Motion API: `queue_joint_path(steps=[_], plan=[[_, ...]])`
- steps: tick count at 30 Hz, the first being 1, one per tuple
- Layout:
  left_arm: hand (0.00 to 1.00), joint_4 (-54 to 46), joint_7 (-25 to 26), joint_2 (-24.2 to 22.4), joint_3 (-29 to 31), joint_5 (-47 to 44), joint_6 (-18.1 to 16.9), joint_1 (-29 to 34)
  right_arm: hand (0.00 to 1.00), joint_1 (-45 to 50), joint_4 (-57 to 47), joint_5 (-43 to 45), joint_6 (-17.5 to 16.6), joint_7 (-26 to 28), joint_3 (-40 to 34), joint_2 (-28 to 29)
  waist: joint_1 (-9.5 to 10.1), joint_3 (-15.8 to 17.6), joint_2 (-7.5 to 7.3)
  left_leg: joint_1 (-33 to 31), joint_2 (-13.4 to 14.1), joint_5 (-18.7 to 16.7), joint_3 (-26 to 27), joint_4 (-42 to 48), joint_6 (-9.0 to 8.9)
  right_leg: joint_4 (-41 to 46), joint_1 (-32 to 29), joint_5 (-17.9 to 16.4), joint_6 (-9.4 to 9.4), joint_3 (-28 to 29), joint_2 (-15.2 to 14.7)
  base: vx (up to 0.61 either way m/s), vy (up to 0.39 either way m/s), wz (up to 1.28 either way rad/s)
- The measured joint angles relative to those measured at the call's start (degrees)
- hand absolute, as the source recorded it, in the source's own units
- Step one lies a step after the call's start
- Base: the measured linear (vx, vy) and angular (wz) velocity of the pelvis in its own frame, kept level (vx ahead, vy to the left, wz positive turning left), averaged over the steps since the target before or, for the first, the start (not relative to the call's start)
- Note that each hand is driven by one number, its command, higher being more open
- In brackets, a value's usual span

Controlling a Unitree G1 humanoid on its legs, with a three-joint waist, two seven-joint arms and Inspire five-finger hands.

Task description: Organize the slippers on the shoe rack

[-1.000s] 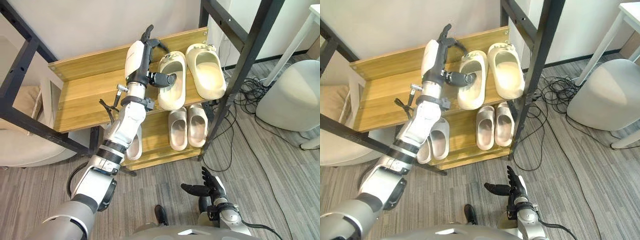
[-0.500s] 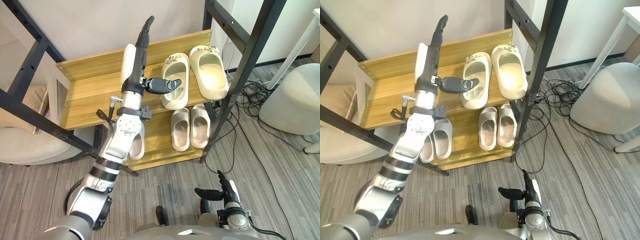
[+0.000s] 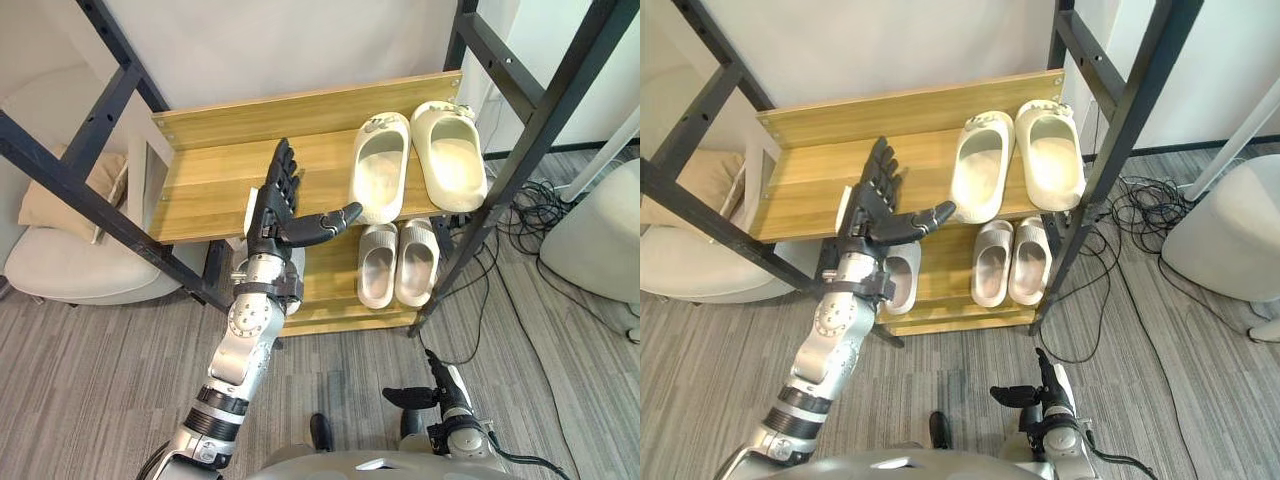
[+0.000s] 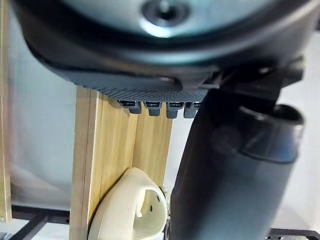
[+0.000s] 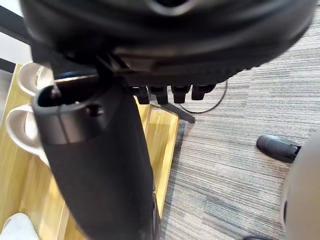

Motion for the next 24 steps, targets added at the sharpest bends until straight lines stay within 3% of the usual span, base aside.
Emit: queue_joint_path(steps=[6, 16, 24], plan=[[1.0, -0.9, -3.8, -0.1, -9.0, -3.2, -0.2, -0.1, 1.0, -1.6, 2.3, 0.0, 0.8, 0.0, 1.4, 0.1, 0.16, 0.1, -0.77, 0.3, 0.0, 0.0, -0.3, 0.0, -0.02, 0.0, 0.5, -0.1, 0.12, -0.3, 0.0, -0.03, 0.001, 0.02], [1.0, 2.6, -3.4, -0.3, -11.7, -4.2, -0.5, -3.5, 1.0, -2.0, 3.1, 0.4, 0.9, -0.9, 2.8, 0.1, 0.14, -0.4, -2.16, 0.5, 0.0, 0.0, -0.3, 0.0, -0.02, -0.1, 0.7, -0.1, 0.17, -0.4, -0.1, -0.03, 0.003, 0.0], [1.0, 4.5, -2.6, 0.2, -14.0, -4.3, -0.6, -6.3, 1.0, -2.0, 3.2, 0.5, 0.9, -1.4, 3.3, 0.1, -0.11, -0.4, -2.18, 0.5, -0.1, 0.0, -0.1, 0.0, -0.03, -0.1, 0.6, 0.0, 0.27, -0.3, -0.1, -0.04, 0.003, -0.01]])
